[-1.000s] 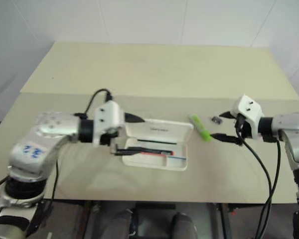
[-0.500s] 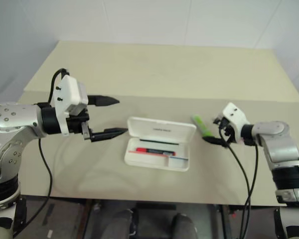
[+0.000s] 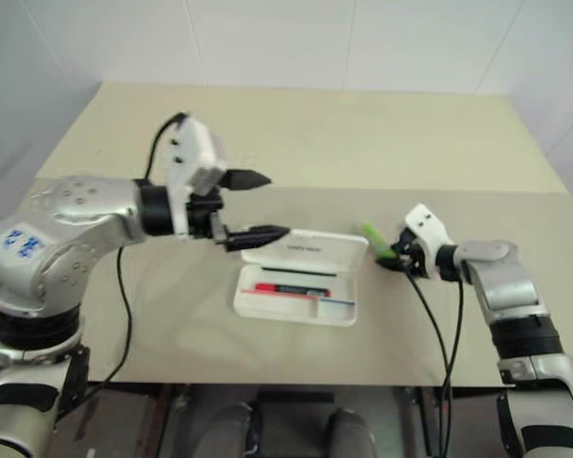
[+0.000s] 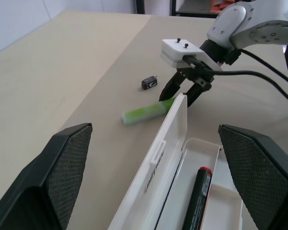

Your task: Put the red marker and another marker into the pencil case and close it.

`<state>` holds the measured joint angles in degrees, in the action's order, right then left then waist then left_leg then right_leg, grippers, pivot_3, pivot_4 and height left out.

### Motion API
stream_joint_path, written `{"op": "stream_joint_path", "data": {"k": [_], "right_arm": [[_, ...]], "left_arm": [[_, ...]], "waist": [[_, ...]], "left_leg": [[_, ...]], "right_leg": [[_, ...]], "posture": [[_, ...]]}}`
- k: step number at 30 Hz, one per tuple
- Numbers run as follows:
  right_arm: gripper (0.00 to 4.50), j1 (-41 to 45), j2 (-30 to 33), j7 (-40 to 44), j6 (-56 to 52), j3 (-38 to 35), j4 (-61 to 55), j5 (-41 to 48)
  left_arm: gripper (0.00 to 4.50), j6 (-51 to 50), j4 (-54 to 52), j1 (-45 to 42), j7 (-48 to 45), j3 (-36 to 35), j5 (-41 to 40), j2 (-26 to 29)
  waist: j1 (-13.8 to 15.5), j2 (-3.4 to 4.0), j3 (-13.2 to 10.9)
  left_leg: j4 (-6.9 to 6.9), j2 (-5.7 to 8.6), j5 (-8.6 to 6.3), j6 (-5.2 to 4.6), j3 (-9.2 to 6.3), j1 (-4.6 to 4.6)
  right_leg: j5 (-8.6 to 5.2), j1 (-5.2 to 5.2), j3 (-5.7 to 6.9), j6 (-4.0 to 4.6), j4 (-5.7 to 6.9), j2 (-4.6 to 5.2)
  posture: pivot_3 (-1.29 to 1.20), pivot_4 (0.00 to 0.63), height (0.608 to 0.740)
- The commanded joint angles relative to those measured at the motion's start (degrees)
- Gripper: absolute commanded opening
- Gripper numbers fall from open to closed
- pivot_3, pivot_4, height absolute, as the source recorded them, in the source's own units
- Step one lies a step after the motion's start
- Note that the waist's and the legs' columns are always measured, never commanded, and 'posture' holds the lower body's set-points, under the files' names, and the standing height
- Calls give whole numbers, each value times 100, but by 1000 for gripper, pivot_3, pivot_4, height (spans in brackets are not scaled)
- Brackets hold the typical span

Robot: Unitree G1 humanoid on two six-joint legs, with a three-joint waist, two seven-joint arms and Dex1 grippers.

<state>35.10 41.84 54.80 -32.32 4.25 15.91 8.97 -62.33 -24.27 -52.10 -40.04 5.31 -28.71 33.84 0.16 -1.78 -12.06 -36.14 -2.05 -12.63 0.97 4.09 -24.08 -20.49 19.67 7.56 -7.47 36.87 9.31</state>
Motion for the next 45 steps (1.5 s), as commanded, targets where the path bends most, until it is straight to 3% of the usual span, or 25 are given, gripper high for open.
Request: {"op": "stream_joint_path", "data": {"k": [1, 6, 13, 20, 25, 28, 33, 37, 45], "right_arm": [[1084, 12, -38, -236, -41, 15, 95, -161], [1088, -77, -87, -273, -55, -33, -41, -115], [1088, 75, 226, -254, 163, -639, -263, 148], [1088, 335, 742, 705, 372, -1155, -1428, 1008], [1088, 639, 926, 1339, -169, -1401, -2545, 2155], [1088, 589, 853, 1474, -469, -1098, -3209, 2577], [1088, 503, 785, 1713, -365, -307, -3533, 2437], [1088, 341, 762, 2025, -200, 141, -3601, 2370], [1088, 80, 406, 2069, 580, 1221, -3085, 1281]], "left_arm": [[4500, -154, 539, -690, 20, 157, 52, -90], [4500, -129, 1065, -1140, -145, 421, 129, -20], [4500, -44, 937, -1122, -471, 285, 0, 296], [4500, 1074, 530, -338, -1571, 5, 19, 1493], [4500, 1637, 315, 498, -2321, -852, -397, 2135], [4500, 1942, 136, 1292, -2782, -1233, -462, 2538], [4500, 2215, -64, 2465, -3201, -1836, -686, 2874], [4500, 2502, -316, 3118, -3198, -1729, -429, 2987], [4500, 2746, -434, 3481, -2975, -1385, -87, 3070]], "waist": [[-6, 0, 0], [-38, 0, 0], [-21, 14, -12], [-45, 35, -25], [-26, 34, -26], [-25, 33, -26], [-8, 30, -26], [-6, 30, -26], [-33, 24, -22]], "left_leg": [[0, 0, 0, 0, 0, -1], [6, 0, 0, 0, 4, 1], [7, 2, 0, 0, 5, -10], [31, 2, 0, 1, 28, -19], [29, -3, 0, 0, 60, -24], [28, -7, -3, -4, 65, -24], [21, -10, -6, -7, 78, -22], [21, -9, -16, -14, 88, -25], [16, -18, -18, -14, 109, -18]], "right_leg": [[0, 0, 1, 0, 1, 0], [0, 1, -2, 0, 3, 0], [0, 10, -3, -1, 5, 1], [0, 41, -23, -2, 6, 1], [0, 79, -58, -2, 12, -1], [0, 78, -61, -2, 11, -2], [0, 90, -75, -2, 16, -2], [0, 92, -83, -2, 14, -1], [0, 106, -106, -2, 27, -6]], "posture": [[0, 150, 740], [0, 150, 740], [0, 150, 740], [0, 150, 740], [0, 150, 740], [0, 150, 740], [0, 150, 740], [0, 150, 740], [0, 150, 740]]}}
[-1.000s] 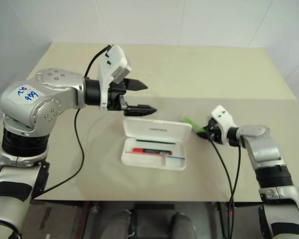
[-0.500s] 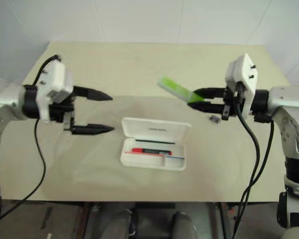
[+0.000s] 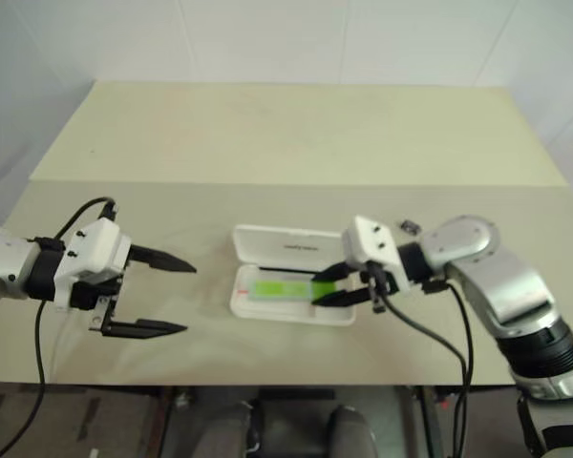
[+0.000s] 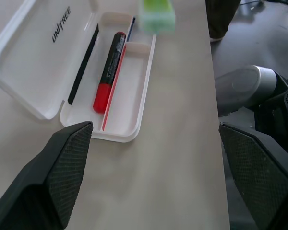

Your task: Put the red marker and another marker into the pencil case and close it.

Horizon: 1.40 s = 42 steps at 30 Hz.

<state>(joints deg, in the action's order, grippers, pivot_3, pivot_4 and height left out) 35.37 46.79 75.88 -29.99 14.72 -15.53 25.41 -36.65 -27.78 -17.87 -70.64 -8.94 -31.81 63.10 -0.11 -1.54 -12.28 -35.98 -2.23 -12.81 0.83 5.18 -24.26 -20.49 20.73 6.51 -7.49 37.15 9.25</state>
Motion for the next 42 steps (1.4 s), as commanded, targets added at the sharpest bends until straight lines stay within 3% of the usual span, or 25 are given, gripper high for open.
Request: {"op": "stream_joint_path", "data": {"k": [1, 7, 23, 33, 36, 42], "right_arm": [[1088, 47, -149, -67, 413, 267, 101, -479], [1088, 310, -797, -403, 454, 668, 457, -1023], [1088, 393, -1123, -423, 482, 774, 768, -1428], [4456, 364, -1191, -441, 494, 774, 800, -1506], [4456, 405, -1176, -404, 563, 569, 797, -1378], [4456, 342, -385, 787, 69, -1085, 405, 643]], "left_arm": [[4500, 231, -61, 79, 118, 81, 311, 154], [4500, 188, -119, 53, 183, 103, 292, 124], [4500, 1, -350, 153, 334, -36, 191, 184], [4500, -22, -405, 197, 390, -75, 180, 162], [4500, -14, -403, 161, 392, -71, 159, 148], [4500, -24, -404, -83, 390, -303, -292, -44]], "waist": [[-6, 0, 0], [-10, 0, 0], [-9, -1, 1], [-7, -1, 1], [-7, -1, 1], [41, -2, 1]], "left_leg": [[1, -2, -1, 2, 3, 0], [-6, -31, -5, 10, 20, -2], [-7, -58, -14, 23, 49, -5], [-8, -59, -14, 24, 52, -5], [-8, -59, -14, 24, 53, -5], [-10, -59, -16, 20, 50, -12]], "right_leg": [[0, 2, -5, 0, -1, -2], [4, 18, -25, 7, 27, -31], [6, 45, -56, 14, 32, -59], [6, 49, -59, 16, 35, -60], [6, 50, -60, 16, 35, -60], [7, 49, -58, 16, 31, -60]], "posture": [[0, 150, 740], [0, 150, 740], [0, 150, 740], [0, 150, 740], [0, 150, 740], [0, 150, 740]]}}
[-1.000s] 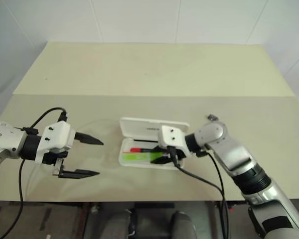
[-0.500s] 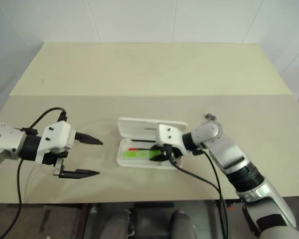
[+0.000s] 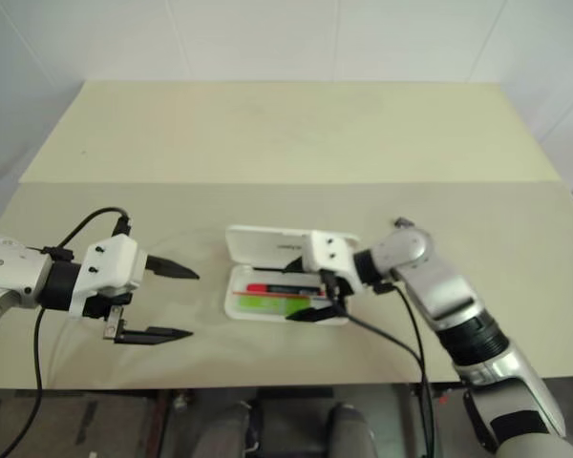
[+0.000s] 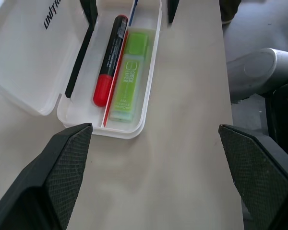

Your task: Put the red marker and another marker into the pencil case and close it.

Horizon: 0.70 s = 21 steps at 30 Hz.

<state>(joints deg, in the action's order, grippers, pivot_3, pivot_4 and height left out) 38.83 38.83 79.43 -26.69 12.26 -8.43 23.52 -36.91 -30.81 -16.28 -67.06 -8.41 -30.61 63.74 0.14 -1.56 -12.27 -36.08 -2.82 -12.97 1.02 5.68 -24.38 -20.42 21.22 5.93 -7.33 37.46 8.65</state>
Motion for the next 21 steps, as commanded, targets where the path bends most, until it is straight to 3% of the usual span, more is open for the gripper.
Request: {"op": "stream_joint_path", "data": {"k": [1, 5, 7, 10, 14, 18, 21], "right_arm": [[4456, -28, 645, 477, -373, -1157, -259, 1015], [4456, 10, 1182, 160, -820, -1911, 131, 1353], [4456, 165, 1317, -122, -548, -1926, 746, 898], [4456, 589, 1203, -813, 203, -1404, 2015, -246], [4456, 1296, 756, -1598, 1004, -790, 3860, -1391], [4456, 1754, 417, -2062, 1425, -624, 5045, -1894], [4456, 1895, 314, -2198, 1590, -638, 5550, -2067]], "left_arm": [[4500, -38, -68, -427, 99, -498, -634, -194], [4500, -367, 304, -1493, 747, -746, -1137, -533], [4500, -439, 698, -2247, 825, -386, -1023, -595], [4500, 226, 1853, -3450, 364, 704, -34, -748], [4500, 1269, 4463, -5329, -441, 1939, 1130, -1699], [4500, 2050, 6167, -6157, -1116, 2352, 1675, -2415], [4500, 2260, 6611, -6347, -1475, 2372, 1790, -2733]], "waist": [[29, -2, 0], [56, -10, 5], [29, -11, 7], [-16, -12, 8], [-26, -14, 9], [-52, -11, 7], [-90, -8, 4]], "left_leg": [[-5, 0, -3, -2, -3, 0], [-17, -2, -6, -5, -8, 5], [-14, -3, -6, -4, -6, 20], [-16, -1, -5, -3, 6, 22], [-18, -2, -2, 1, 23, 7], [-16, -1, -2, 1, 42, -20], [-12, -3, -2, 1, 42, -36]], "right_leg": [[0, -5, 2, 0, -1, 0], [1, -17, 5, 2, -2, 0], [1, -28, 4, 2, -3, -3], [2, -26, 0, 2, -2, -4], [2, 4, -10, 2, 9, -8], [1, 36, -17, 1, 3, -7], [-2, 54, -13, -4, -2, -7]], "posture": [[0, 150, 740], [0, 150, 740], [0, 150, 740], [0, 150, 740], [0, 150, 740], [0, 150, 740], [0, 150, 740]]}}
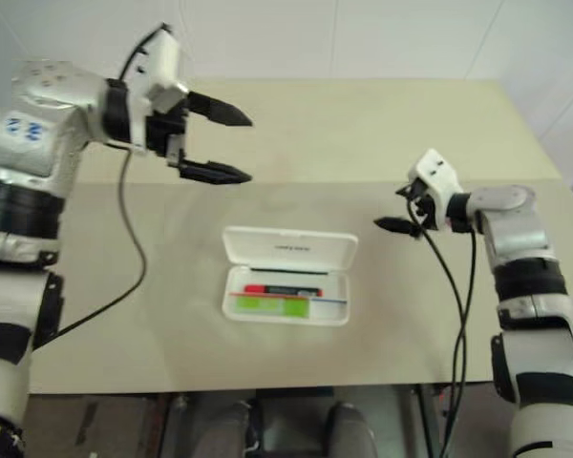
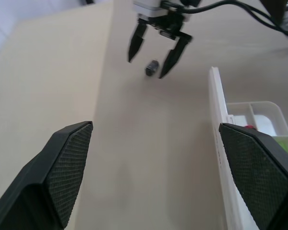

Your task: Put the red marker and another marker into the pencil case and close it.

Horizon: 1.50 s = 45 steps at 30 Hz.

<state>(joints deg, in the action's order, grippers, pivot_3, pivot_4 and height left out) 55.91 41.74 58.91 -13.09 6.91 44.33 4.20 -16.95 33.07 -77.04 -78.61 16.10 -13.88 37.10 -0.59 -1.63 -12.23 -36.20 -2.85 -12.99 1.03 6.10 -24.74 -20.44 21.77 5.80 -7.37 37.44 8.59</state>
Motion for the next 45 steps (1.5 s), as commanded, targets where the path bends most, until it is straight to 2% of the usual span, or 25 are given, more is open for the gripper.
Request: {"op": "stream_joint_path", "data": {"k": [1, 4, 16, 19, 22, 28, 31, 33, 35, 38, 43, 45], "right_arm": [[4456, 208, 6, -154, 252, -131, 344, -146], [4456, 213, -17, -273, 359, -193, 628, -224], [4456, 554, -388, -509, -110, -616, 1761, -156], [3553, 548, -471, -507, -99, -622, 1835, -189], [2429, 539, -498, -522, -126, -611, 1821, -224], [481, 550, -456, -511, -172, -604, 1784, -252], [384, 581, -342, -49, -114, -720, 1255, -17], [384, 404, -129, 720, -352, -993, 110, 571], [384, 204, 97, 1148, -692, -1218, -947, 1024], [384, -3, 420, 1395, -1235, -1522, -2241, 1601], [384, -426, 1014, 1993, -2413, -1829, -4349, 2900], [384, -859, 1127, 2080, -2723, -1832, -5217, 3356]], "left_arm": [[4500, 289, 260, -278, -407, -103, 129, -118], [4500, 286, 168, -184, -534, -148, 158, -216], [4500, 50, -370, 125, -569, -282, 211, -178], [4500, 12, -439, 194, -561, -304, 237, -156], [4500, -17, -487, 252, -555, -327, 251, -136], [4500, -48, -503, 263, -533, -377, 270, -124], [4500, -58, -545, 335, -592, -433, 251, -62], [4500, -107, -709, 449, -669, -525, 152, 42], [4500, -212, -962, 567, -748, -665, 3, 160], [4500, -482, -1533, 781, -921, -947, -340, 404], [4500, -900, -2828, 1453, -1103, -1322, -834, 1282], [4500, -1118, -3295, 1703, -953, -1634, -1071, 1669]], "waist": [[-42, 0, 0], [-104, 0, 0], [-118, 3, -1], [-117, 3, -1], [-120, 3, -1], [-116, 3, -1], [-118, 4, -1], [-117, 12, -7], [-106, 21, -11], [-93, 21, -11], [-96, 19, -10], [-89, 19, -10]], "left_leg": [[0, -1, 0, 0, -1, -9], [-14, -1, 0, 0, -4, -48], [-55, -6, 0, -1, -8, -45], [-63, -6, 0, -1, -9, -45], [-70, -7, 0, -1, -11, -41], [-74, -7, -1, -2, -12, -40], [-76, -7, -1, -3, -12, -40], [-73, -7, -1, -3, -12, -43], [-70, -6, -1, -3, -11, -52], [-69, -7, -1, -3, -15, -65], [-74, -8, -3, -5, -22, -50], [-62, -10, -3, -6, -25, -43]], "right_leg": [[0, 8, 2, 0, 0, 0], [0, 39, 4, 0, 8, 1], [1, 34, -1, 1, 42, 1], [1, 31, -1, 1, 43, 2], [1, 24, 0, 1, 48, 1], [1, 21, 0, 1, 47, 1], [1, 19, 1, 1, 47, 2], [1, 24, 0, 1, 45, 1], [1, 39, -5, 1, 46, 1], [1, 50, -1, 1, 46, 0], [1, 27, 1, 1, 46, 0], [1, 21, 2, 1, 44, -1]], "posture": [[0, 150, 740], [0, 150, 740], [0, 150, 740], [0, 150, 740], [0, 150, 740], [0, 150, 740], [0, 150, 740], [0, 150, 740], [0, 150, 740], [0, 150, 740], [0, 150, 740], [0, 150, 740]]}}
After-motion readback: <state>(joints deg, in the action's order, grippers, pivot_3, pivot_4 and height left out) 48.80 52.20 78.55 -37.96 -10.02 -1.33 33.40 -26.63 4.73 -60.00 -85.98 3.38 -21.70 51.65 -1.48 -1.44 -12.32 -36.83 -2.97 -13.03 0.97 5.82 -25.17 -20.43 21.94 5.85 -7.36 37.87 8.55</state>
